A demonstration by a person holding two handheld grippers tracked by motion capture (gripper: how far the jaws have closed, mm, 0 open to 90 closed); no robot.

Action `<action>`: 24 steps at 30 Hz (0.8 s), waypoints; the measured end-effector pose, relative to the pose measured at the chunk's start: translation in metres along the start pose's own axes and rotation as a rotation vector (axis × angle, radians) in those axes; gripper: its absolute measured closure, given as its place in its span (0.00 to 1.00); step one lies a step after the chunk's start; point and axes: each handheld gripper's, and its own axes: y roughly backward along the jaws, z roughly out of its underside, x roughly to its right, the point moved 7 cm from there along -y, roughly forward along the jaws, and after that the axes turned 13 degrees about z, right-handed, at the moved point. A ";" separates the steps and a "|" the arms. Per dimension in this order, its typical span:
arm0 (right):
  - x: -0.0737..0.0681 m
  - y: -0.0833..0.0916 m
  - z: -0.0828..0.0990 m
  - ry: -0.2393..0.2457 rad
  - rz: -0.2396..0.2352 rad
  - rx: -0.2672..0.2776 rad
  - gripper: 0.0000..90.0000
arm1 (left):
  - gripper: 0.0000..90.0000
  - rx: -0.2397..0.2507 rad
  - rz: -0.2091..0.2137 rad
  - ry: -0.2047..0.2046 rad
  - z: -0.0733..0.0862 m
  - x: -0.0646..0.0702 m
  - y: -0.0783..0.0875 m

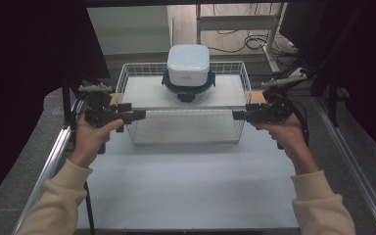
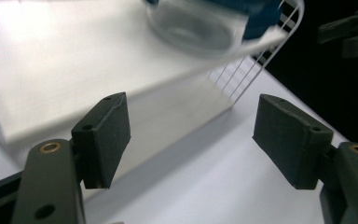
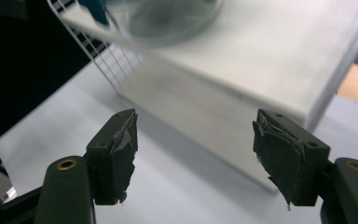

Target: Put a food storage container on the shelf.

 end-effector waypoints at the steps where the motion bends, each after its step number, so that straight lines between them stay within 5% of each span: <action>1: 0.000 0.000 0.014 0.008 0.008 -0.013 0.34 | 0.29 -0.015 -0.015 -0.003 0.013 0.000 0.000; 14: -0.005 -0.013 0.089 -0.006 0.011 -0.068 0.34 | 0.29 -0.080 -0.059 0.007 0.090 -0.001 -0.010; 24: 0.010 -0.027 0.160 -0.050 0.069 -0.135 0.34 | 0.28 -0.135 -0.101 0.047 0.150 -0.012 -0.023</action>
